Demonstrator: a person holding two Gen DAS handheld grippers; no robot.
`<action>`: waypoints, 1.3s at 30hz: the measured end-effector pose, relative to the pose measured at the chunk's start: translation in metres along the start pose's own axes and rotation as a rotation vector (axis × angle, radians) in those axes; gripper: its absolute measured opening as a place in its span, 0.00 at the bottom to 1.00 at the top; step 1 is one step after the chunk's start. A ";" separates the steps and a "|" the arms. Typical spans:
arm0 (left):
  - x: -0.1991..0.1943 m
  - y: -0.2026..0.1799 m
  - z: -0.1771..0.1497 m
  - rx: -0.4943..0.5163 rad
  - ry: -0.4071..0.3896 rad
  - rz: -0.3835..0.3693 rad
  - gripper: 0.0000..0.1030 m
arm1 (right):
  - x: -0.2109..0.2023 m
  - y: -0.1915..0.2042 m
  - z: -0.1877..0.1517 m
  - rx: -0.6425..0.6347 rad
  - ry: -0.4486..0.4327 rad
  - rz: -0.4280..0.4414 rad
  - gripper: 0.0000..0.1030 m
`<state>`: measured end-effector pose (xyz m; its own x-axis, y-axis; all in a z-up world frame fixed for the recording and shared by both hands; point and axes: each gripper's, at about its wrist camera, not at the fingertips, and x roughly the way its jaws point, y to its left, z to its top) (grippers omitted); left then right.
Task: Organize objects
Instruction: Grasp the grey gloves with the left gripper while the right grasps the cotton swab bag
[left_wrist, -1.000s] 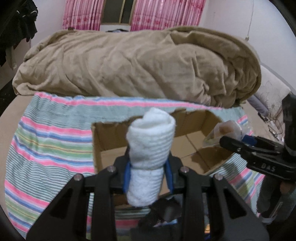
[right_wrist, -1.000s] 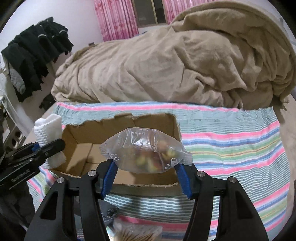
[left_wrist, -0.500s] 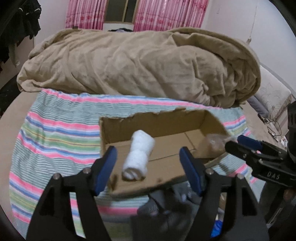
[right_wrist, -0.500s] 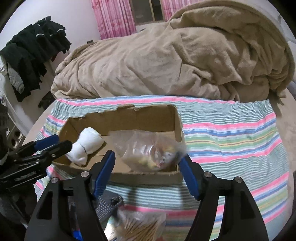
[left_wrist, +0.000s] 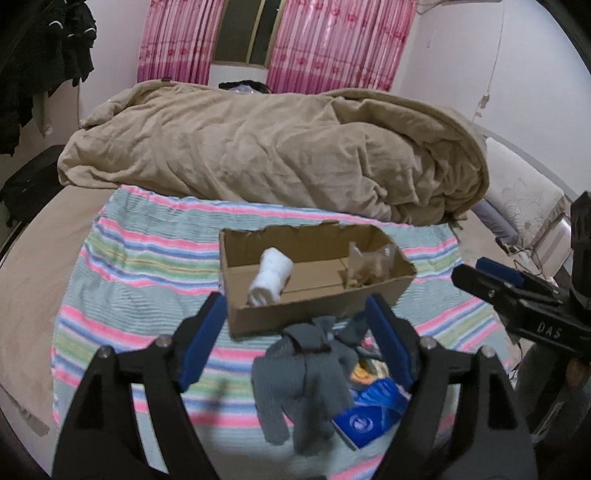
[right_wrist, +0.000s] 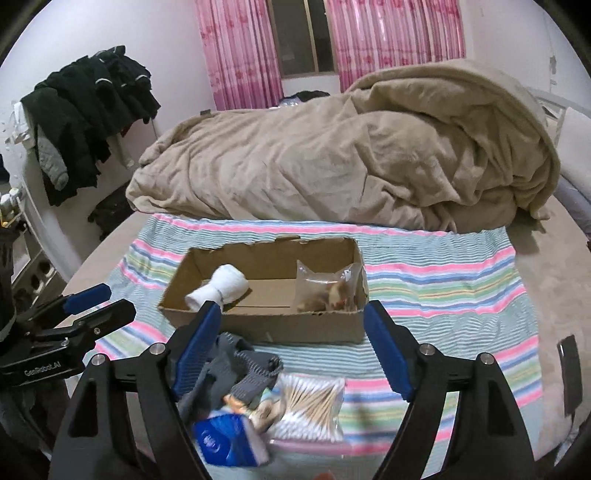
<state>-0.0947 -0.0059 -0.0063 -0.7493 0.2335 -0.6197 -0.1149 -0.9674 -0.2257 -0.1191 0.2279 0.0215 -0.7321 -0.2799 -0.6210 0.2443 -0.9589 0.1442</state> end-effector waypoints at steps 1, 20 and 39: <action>-0.005 -0.001 -0.002 -0.002 -0.002 0.000 0.77 | -0.005 0.001 -0.002 0.002 -0.001 -0.002 0.80; 0.004 -0.007 -0.065 -0.036 0.113 -0.015 0.84 | -0.008 -0.006 -0.058 0.042 0.095 0.009 0.80; 0.087 -0.002 -0.082 -0.030 0.211 0.017 0.84 | 0.065 -0.030 -0.086 0.076 0.236 0.019 0.80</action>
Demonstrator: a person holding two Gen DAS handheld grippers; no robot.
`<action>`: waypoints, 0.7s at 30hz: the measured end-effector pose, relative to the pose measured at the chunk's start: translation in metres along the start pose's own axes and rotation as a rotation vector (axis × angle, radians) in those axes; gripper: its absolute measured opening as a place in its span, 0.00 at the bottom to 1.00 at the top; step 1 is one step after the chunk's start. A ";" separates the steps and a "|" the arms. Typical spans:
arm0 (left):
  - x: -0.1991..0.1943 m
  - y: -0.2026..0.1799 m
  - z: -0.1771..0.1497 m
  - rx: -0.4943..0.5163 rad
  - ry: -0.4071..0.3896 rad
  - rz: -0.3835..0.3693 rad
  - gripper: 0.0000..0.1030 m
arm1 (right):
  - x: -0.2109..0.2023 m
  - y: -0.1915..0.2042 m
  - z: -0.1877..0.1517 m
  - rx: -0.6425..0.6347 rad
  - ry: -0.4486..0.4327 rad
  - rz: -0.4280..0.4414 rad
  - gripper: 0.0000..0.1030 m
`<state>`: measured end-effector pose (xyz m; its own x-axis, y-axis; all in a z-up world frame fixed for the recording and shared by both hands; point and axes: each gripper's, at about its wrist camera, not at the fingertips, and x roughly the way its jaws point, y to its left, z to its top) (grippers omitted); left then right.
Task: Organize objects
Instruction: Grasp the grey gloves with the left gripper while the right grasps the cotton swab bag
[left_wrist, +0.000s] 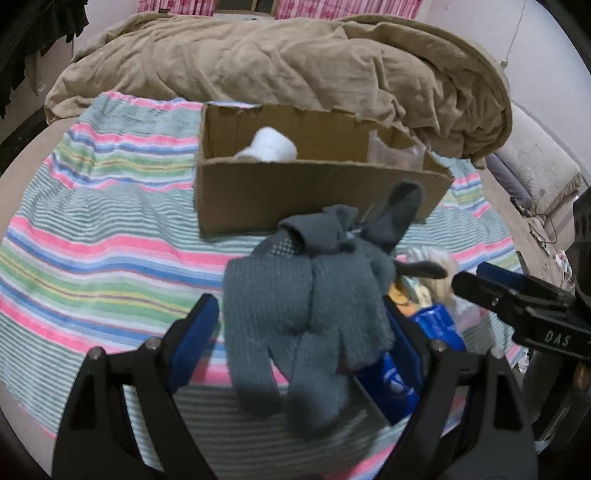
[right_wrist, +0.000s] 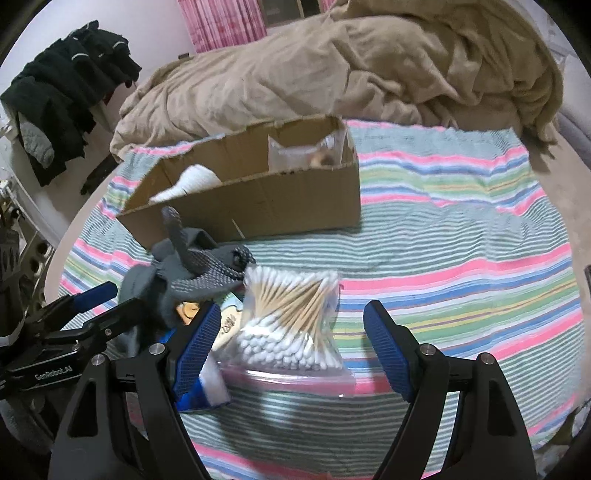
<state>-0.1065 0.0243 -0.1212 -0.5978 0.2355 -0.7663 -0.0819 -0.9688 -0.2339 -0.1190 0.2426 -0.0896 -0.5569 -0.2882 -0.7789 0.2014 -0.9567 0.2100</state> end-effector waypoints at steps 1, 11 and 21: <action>0.004 0.000 0.000 0.002 0.002 0.004 0.84 | 0.005 -0.001 -0.001 0.002 0.009 0.001 0.80; 0.010 -0.006 0.001 0.039 -0.032 0.013 0.61 | 0.022 -0.003 -0.006 0.004 0.060 0.032 0.58; -0.029 -0.002 -0.002 0.028 -0.098 -0.007 0.45 | -0.004 0.000 -0.004 0.005 0.008 0.022 0.50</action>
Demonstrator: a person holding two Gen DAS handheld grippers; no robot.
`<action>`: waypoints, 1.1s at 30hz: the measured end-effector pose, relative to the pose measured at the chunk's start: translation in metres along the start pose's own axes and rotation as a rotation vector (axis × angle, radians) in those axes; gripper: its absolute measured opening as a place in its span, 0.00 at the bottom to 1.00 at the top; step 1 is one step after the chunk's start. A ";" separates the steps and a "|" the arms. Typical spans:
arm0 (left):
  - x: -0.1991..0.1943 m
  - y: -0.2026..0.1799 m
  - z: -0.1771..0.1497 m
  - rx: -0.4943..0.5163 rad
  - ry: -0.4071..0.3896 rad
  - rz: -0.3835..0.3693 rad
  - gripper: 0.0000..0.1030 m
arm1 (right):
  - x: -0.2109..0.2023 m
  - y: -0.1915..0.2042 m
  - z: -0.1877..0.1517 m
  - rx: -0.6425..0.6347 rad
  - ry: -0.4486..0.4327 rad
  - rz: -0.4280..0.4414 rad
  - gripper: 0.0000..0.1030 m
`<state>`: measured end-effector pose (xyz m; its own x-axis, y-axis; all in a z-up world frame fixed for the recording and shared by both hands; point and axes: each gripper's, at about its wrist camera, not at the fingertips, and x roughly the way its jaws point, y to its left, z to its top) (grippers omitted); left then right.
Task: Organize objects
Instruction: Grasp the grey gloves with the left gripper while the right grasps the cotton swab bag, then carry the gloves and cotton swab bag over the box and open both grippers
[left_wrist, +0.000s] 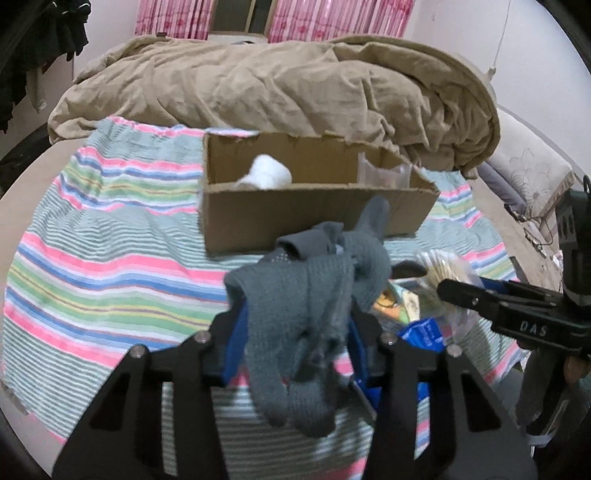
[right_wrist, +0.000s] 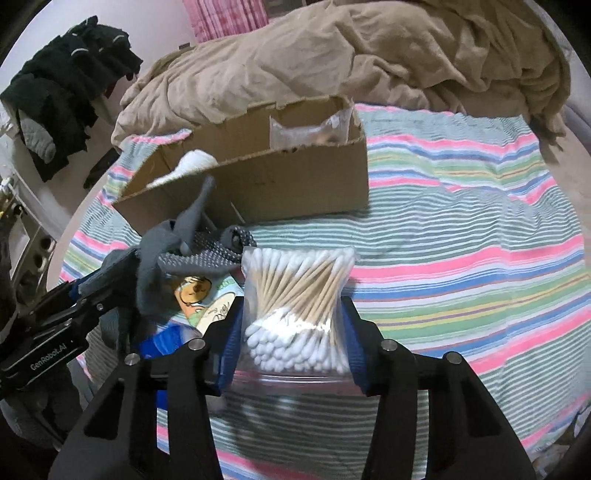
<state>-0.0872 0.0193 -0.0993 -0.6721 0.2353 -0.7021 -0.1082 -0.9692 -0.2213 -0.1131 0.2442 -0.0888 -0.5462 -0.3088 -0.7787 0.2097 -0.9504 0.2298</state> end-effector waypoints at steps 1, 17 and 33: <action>-0.005 0.001 0.001 -0.003 -0.008 -0.004 0.45 | -0.004 0.001 0.001 -0.001 -0.008 0.000 0.50; -0.064 0.009 0.043 -0.013 -0.135 -0.007 0.45 | -0.053 0.024 0.033 -0.042 -0.134 0.023 0.50; -0.013 0.002 0.106 0.022 -0.159 -0.036 0.46 | -0.027 0.027 0.103 -0.096 -0.180 0.019 0.38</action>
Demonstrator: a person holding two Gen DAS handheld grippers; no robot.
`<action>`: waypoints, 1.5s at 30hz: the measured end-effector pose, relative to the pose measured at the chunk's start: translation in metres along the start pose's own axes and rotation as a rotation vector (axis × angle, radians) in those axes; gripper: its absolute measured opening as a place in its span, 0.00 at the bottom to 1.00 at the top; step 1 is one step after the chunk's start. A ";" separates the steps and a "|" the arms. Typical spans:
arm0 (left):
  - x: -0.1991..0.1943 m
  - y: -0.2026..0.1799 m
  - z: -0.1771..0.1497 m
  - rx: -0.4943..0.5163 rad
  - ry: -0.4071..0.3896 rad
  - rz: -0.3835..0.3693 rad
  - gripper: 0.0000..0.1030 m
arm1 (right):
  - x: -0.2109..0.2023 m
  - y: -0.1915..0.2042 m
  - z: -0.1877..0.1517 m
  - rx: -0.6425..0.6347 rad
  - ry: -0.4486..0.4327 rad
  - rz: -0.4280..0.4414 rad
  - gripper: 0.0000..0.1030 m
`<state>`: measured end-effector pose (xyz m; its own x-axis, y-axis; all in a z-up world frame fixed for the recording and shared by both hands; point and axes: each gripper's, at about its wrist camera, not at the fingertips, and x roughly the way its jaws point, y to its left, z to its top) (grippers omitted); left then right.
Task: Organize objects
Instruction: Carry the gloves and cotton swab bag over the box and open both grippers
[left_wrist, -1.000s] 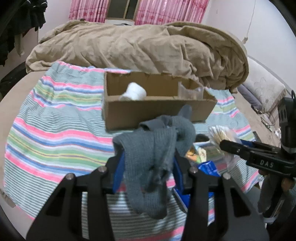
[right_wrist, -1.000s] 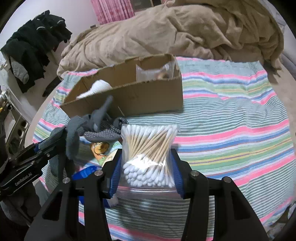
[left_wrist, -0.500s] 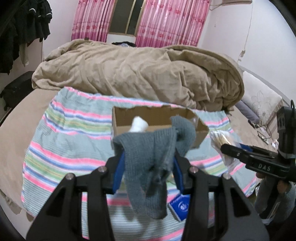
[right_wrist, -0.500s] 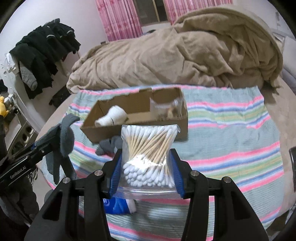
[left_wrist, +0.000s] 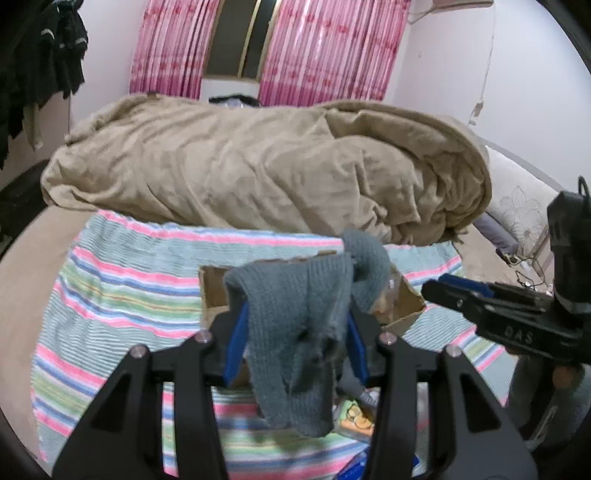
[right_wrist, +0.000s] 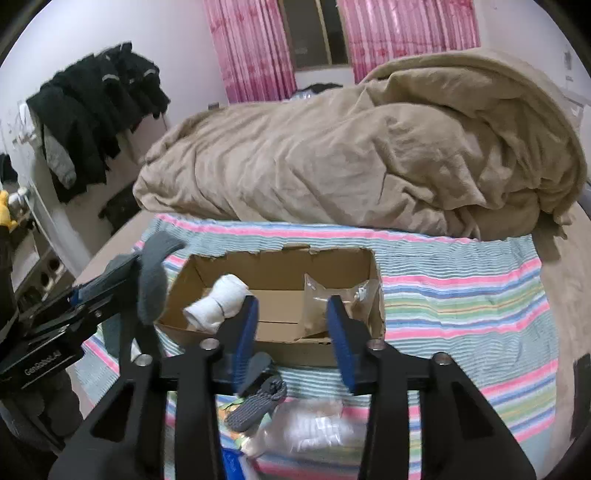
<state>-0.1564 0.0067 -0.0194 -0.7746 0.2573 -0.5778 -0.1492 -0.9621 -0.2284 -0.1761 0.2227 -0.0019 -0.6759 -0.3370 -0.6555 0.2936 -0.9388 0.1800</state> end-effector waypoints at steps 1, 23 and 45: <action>0.004 0.000 0.000 -0.002 0.007 0.002 0.46 | 0.003 -0.002 -0.003 0.008 0.015 0.005 0.38; -0.028 -0.002 -0.031 -0.035 0.031 0.002 0.46 | 0.036 -0.025 -0.107 0.055 0.261 -0.003 0.39; 0.048 0.002 0.004 -0.045 0.027 -0.021 0.47 | 0.052 -0.008 0.018 0.007 -0.022 0.074 0.38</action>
<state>-0.1967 0.0171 -0.0444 -0.7547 0.2802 -0.5933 -0.1371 -0.9516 -0.2750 -0.2260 0.2112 -0.0243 -0.6671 -0.4066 -0.6242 0.3386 -0.9119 0.2321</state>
